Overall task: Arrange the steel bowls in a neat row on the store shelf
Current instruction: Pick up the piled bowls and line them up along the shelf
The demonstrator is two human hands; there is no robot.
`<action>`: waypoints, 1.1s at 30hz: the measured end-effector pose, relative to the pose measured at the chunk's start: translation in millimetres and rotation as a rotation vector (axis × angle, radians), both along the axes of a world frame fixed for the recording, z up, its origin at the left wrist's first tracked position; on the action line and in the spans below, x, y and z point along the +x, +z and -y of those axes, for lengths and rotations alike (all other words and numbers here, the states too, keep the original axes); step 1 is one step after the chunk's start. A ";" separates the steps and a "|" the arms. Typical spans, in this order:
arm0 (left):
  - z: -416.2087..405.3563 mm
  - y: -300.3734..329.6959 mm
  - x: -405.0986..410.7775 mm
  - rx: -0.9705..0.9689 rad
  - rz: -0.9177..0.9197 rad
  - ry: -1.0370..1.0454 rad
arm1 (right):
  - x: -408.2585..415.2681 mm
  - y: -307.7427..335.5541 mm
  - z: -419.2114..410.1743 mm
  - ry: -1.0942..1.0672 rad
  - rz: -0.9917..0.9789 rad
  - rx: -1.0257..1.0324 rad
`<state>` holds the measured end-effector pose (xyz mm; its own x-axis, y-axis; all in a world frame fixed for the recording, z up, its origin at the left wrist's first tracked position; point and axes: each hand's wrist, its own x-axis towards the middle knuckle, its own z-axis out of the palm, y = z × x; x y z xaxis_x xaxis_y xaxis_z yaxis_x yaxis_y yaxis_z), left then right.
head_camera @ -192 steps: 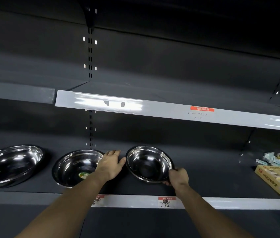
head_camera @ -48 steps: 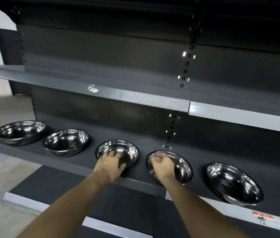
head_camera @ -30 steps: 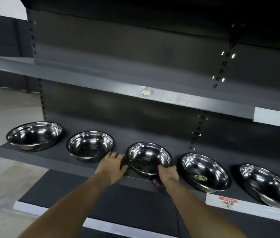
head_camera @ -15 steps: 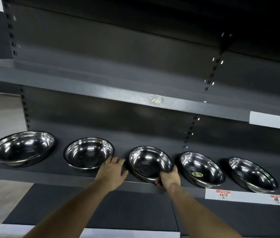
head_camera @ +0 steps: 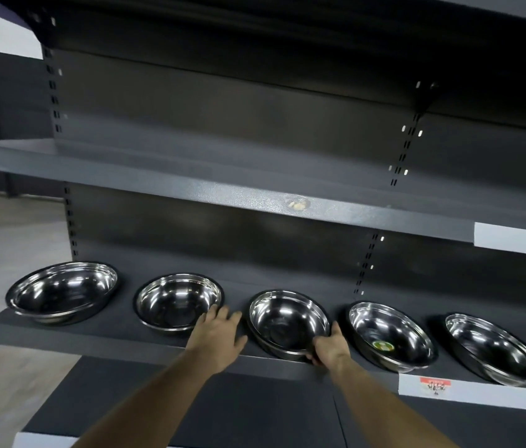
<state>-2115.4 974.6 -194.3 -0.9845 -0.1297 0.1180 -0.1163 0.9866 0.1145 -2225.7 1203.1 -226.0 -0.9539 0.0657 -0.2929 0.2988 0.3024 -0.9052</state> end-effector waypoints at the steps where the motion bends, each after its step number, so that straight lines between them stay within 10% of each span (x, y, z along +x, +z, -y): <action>1: 1.8 0.4 1.2 0.005 0.001 0.008 | -2.0 -0.9 -0.3 -0.003 -0.005 0.007; 13: 13.6 14.6 11.4 0.012 -0.019 0.090 | 18.7 31.7 1.2 -0.130 -0.307 0.374; 21: 36.3 12.0 47.0 0.014 0.001 0.196 | 44.4 46.2 78.2 0.160 -0.285 -0.064; 33: 132.1 9.4 74.0 0.061 -0.054 0.235 | 78.5 17.8 190.3 0.355 -0.013 -0.085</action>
